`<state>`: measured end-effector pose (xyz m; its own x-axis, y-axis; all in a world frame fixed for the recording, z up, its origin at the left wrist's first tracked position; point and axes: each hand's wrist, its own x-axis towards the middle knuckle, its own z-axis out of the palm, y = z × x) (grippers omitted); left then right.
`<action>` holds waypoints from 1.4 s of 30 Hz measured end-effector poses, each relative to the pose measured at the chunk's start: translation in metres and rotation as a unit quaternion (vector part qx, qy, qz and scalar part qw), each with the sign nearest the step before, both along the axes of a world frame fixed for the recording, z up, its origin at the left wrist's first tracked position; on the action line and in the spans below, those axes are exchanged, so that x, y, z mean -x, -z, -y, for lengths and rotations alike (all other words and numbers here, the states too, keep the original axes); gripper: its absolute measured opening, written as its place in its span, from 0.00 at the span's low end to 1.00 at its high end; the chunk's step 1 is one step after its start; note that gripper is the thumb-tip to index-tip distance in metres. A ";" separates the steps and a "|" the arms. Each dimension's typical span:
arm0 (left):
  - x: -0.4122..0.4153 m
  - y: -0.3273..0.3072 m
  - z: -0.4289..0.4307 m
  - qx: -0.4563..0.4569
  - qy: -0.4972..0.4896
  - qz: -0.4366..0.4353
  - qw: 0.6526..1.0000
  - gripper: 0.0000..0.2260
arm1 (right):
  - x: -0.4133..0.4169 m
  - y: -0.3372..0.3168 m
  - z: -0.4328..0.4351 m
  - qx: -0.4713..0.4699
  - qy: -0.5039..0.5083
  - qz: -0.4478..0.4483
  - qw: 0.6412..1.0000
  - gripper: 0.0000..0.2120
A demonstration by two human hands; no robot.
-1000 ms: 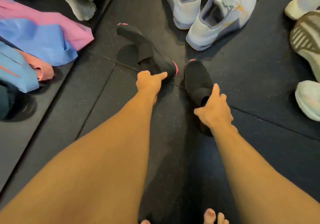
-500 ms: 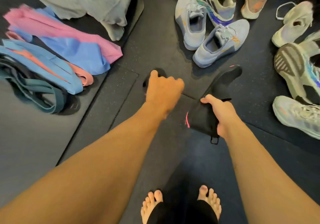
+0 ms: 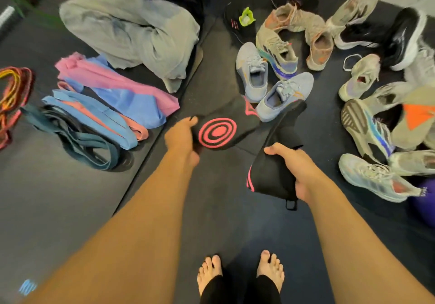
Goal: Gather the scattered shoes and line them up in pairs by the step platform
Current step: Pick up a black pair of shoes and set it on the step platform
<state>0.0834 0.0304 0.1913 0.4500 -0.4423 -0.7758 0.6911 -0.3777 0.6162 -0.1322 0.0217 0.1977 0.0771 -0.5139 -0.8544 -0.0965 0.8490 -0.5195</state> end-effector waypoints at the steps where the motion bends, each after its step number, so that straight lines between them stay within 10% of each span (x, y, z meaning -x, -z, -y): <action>1: -0.004 -0.007 -0.005 -0.006 -0.034 -0.011 0.999 0.07 | -0.002 -0.015 0.002 -0.004 -0.011 0.014 1.000 0.12; 5: 0.004 -0.071 0.008 -0.024 0.141 0.235 0.962 0.04 | -0.019 -0.080 0.018 0.045 -0.069 0.020 0.996 0.11; 10: 0.020 -0.214 0.025 -0.010 0.528 0.523 0.669 0.19 | -0.042 -0.199 0.040 0.109 -0.251 -0.125 0.953 0.20; 15: 0.032 -0.370 0.003 0.068 0.673 0.550 0.490 0.31 | -0.056 -0.359 0.046 0.213 -0.445 -0.228 0.839 0.13; 26: 0.001 -0.564 -0.097 0.002 0.595 0.574 0.562 0.14 | -0.110 -0.592 -0.070 0.430 -0.592 -0.407 0.547 0.23; 33: -0.048 -0.649 -0.248 -0.076 0.452 0.598 0.657 0.22 | -0.151 -0.686 -0.151 0.466 -0.727 -0.202 0.462 0.13; 36: -0.057 -0.666 -0.339 -0.144 0.368 0.608 0.689 0.20 | -0.171 -0.709 -0.207 0.499 -0.747 -0.123 0.422 0.25; 42: -0.052 -0.699 -0.546 -0.275 0.185 0.585 0.740 0.07 | -0.235 -0.724 -0.398 0.613 -0.759 -0.038 0.216 0.23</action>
<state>0.1353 0.5767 0.8904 0.8832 -0.4651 -0.0601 -0.4074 -0.8243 0.3931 0.1031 0.4198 0.9212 0.9615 0.2109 -0.1763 0.1719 -0.9618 -0.2131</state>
